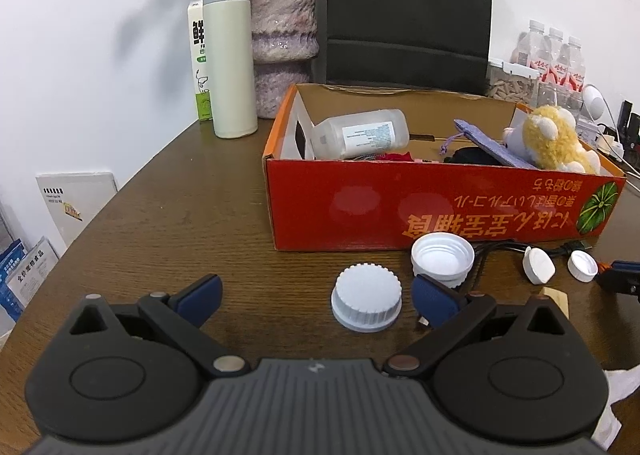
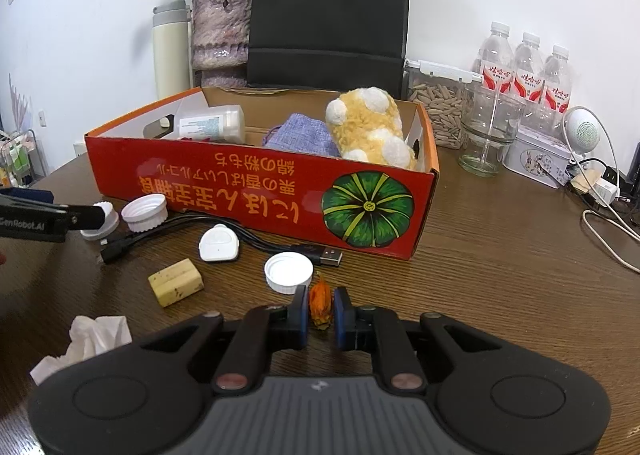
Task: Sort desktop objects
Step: 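Grasp the orange piece with the right gripper while the left gripper grasps the white ridged cap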
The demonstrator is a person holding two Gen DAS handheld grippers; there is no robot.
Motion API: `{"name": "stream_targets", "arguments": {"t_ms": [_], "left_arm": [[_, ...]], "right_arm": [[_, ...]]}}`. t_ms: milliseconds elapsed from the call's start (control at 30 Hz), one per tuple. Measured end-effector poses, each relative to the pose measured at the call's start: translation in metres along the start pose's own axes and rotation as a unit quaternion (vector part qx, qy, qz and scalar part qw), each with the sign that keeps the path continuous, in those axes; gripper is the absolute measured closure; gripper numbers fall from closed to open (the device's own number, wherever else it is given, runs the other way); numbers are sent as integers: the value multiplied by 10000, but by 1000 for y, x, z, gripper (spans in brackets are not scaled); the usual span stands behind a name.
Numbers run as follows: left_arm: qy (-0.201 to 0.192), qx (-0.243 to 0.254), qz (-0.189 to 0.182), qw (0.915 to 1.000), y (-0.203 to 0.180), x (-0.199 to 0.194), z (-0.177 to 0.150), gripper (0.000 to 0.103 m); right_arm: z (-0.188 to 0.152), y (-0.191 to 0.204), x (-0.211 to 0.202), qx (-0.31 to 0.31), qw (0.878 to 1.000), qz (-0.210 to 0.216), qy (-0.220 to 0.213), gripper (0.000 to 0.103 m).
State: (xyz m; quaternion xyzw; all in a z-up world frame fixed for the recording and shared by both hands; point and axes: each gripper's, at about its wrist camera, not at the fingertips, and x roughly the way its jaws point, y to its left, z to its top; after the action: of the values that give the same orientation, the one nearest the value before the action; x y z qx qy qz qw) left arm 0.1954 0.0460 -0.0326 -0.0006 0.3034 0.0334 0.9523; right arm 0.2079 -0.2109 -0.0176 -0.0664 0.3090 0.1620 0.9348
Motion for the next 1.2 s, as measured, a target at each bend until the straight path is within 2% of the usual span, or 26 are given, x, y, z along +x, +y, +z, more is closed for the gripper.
{"name": "stream_targets", "arguments": {"t_ms": [100, 233, 433, 600, 833, 1200], "left_arm": [[47, -46, -10, 10000, 0, 3, 1, 4], [177, -67, -67, 9998, -2, 8, 1, 19], [159, 16, -140, 9998, -9, 7, 0, 34], [102, 6, -282, 9995, -13, 4, 0, 64], [60, -130, -283, 9995, -14, 0, -1, 64], [-467, -230, -378, 9979, -16, -36, 2, 64]], "right_arm": [[0, 0, 0, -4, 10000, -3, 1, 91], [0, 0, 0, -16, 10000, -9, 1, 91], [0, 1, 0, -22, 10000, -10, 1, 91], [0, 1, 0, -43, 10000, -10, -1, 91], [0, 0, -2, 78, 10000, 17, -15, 91], [0, 11, -27, 104, 9988, 45, -476, 91]]}}
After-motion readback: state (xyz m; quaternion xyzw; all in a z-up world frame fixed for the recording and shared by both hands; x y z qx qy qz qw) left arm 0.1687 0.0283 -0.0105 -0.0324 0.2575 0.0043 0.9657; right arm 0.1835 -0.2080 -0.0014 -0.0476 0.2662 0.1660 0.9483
